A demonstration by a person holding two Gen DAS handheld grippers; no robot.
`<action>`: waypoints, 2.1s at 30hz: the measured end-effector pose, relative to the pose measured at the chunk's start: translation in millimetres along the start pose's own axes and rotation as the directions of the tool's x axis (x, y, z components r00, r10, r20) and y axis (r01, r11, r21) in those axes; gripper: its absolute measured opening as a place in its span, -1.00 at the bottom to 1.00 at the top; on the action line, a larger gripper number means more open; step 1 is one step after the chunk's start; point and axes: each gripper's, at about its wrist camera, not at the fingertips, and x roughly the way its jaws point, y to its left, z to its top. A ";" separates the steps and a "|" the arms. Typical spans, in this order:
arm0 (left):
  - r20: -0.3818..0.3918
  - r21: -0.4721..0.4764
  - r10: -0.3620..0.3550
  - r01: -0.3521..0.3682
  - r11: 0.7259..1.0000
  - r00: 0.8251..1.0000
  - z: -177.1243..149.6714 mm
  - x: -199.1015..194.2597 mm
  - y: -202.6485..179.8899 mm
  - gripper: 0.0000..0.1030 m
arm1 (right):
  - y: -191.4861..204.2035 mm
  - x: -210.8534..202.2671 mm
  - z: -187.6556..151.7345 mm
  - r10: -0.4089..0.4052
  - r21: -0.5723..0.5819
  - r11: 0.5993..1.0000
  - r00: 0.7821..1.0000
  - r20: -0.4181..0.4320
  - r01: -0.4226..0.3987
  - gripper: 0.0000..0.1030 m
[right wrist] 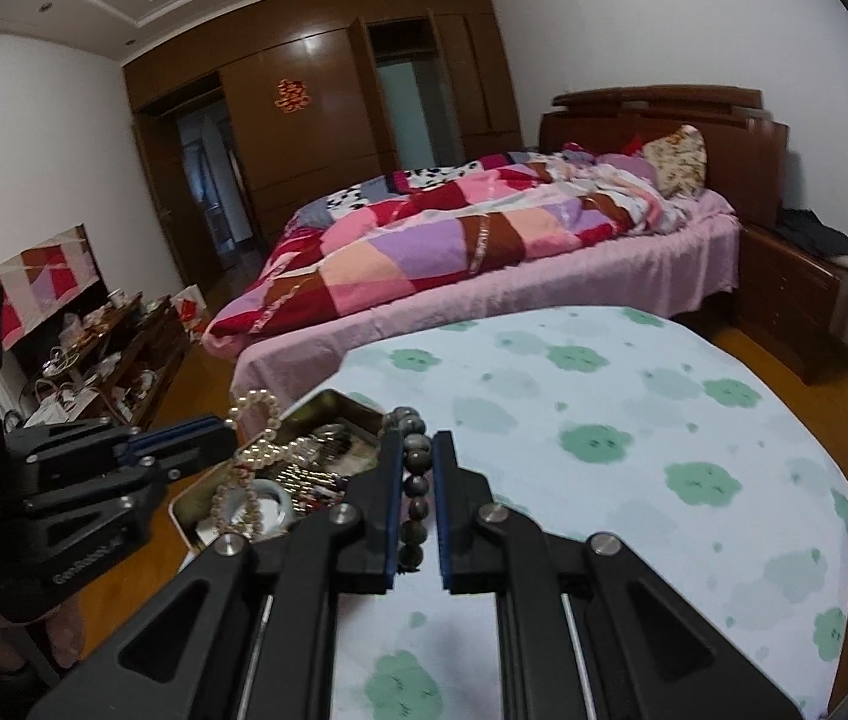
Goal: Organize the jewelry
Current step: 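Carry the pearl necklace and grey bead bracelet over the tin with both grippers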
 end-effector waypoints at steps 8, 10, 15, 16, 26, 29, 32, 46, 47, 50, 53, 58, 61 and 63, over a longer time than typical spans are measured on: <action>-0.008 -0.026 0.012 -0.012 1.000 1.000 -5.0 3.0 15.8 -0.91 | 27.0 15.4 5.4 0.033 -0.054 0.998 0.999 -0.012 -0.034 -0.77; -0.011 -0.033 0.014 -0.015 0.999 1.000 -6.0 4.7 19.5 -0.91 | 31.3 19.5 5.7 0.039 -0.062 0.997 0.999 -0.017 -0.040 -0.78; -0.010 -0.046 0.019 -0.020 0.999 1.000 -5.5 6.5 26.0 -0.91 | 39.0 23.1 5.7 0.045 -0.075 0.996 0.999 -0.023 -0.047 -0.77; -0.011 -0.048 0.021 -0.021 0.999 1.000 -5.5 7.0 27.6 -0.91 | 40.2 24.1 5.7 0.046 -0.078 0.996 0.999 -0.025 -0.048 -0.77; -0.024 -0.045 0.035 -0.036 0.998 0.999 -3.5 14.5 40.8 -0.91 | 45.2 32.3 6.2 0.047 -0.082 0.995 0.998 -0.043 -0.050 -0.77; -0.020 -0.051 0.035 -0.036 0.998 0.999 -3.6 13.9 43.9 -0.91 | 47.8 34.0 6.6 0.045 -0.082 0.995 0.998 -0.044 -0.049 -0.77; -0.021 -0.055 0.034 -0.035 0.998 0.999 -3.3 13.8 45.2 -0.91 | 48.5 36.2 6.5 0.048 -0.080 0.995 0.998 -0.040 -0.051 -0.78; -0.039 -0.074 0.023 -0.026 0.997 0.999 -4.9 22.4 59.8 -0.91 | 65.8 58.9 6.3 0.035 -0.107 0.993 0.997 -0.073 -0.043 -0.78; -0.043 -0.075 0.024 -0.027 0.997 0.999 -5.9 24.3 60.5 -0.91 | 66.2 60.1 5.8 0.034 -0.108 0.993 0.997 -0.075 -0.042 -0.78; -0.056 -0.073 0.023 -0.028 0.997 0.998 -9.1 29.6 61.6 -0.91 | 68.8 63.4 5.0 0.029 -0.111 0.993 0.996 -0.081 -0.038 -0.77; -0.066 -0.077 0.021 -0.026 0.997 0.998 -10.9 33.9 64.2 -0.91 | 69.1 67.3 4.3 0.023 -0.112 0.993 0.996 -0.088 -0.033 -0.77; -0.080 -0.082 0.018 -0.025 0.996 0.997 -13.3 38.8 67.9 -0.91 | 68.5 75.8 1.8 0.015 -0.106 0.994 0.994 -0.113 -0.027 -0.78; -0.093 -0.082 0.014 -0.022 0.996 0.996 -16.3 43.2 69.0 -0.91 | 69.6 80.7 0.4 0.014 -0.105 0.994 0.991 -0.130 -0.028 -0.77; -0.101 -0.086 0.007 -0.016 0.996 0.995 -17.9 45.4 70.9 -0.91 | 69.5 83.0 -1.0 0.011 -0.107 0.994 0.990 -0.139 -0.026 -0.77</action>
